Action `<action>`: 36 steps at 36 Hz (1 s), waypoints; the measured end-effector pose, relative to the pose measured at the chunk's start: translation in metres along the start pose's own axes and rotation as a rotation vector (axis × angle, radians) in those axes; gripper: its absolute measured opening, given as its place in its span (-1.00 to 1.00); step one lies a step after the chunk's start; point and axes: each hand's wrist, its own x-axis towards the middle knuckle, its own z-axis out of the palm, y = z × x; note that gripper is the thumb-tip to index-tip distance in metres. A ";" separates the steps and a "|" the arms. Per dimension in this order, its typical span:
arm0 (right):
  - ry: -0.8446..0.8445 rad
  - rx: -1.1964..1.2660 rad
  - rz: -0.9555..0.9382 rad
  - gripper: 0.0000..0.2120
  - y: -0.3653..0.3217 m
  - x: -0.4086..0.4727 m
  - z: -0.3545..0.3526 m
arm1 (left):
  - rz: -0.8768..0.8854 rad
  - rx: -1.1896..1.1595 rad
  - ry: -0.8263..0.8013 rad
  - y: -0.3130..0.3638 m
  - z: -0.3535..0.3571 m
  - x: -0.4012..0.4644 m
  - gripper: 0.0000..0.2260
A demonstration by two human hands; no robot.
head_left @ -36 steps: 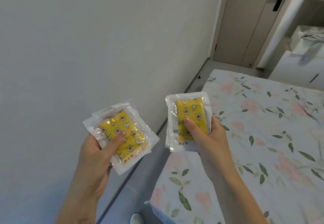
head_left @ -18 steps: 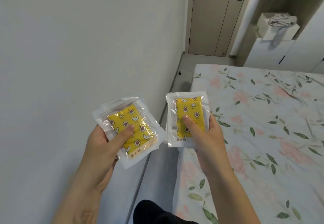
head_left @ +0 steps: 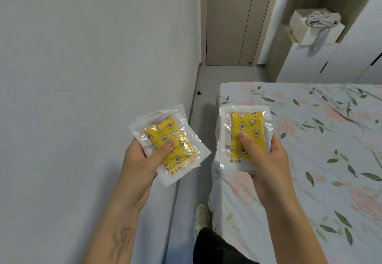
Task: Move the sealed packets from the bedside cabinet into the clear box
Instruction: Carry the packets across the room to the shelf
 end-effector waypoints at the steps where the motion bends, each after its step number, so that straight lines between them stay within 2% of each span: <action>1: 0.007 -0.005 0.000 -0.80 -0.002 0.020 0.004 | -0.002 -0.003 -0.008 0.002 0.008 0.023 -0.62; 6: 0.036 -0.034 0.026 -0.81 -0.026 0.136 0.028 | -0.043 -0.039 -0.036 0.019 0.057 0.143 -0.75; 11: 0.049 -0.048 -0.006 -0.76 -0.058 0.218 0.039 | -0.053 -0.070 -0.058 0.041 0.095 0.225 -0.66; 17: 0.104 -0.035 -0.013 -0.81 -0.072 0.292 0.040 | -0.020 -0.049 -0.102 0.061 0.128 0.305 -0.75; 26: 0.163 -0.015 -0.059 -0.83 -0.085 0.399 0.051 | -0.013 -0.032 -0.208 0.079 0.188 0.436 -0.71; 36: 0.211 0.007 -0.148 -0.77 -0.116 0.593 0.108 | 0.030 -0.003 -0.331 0.111 0.248 0.636 -0.70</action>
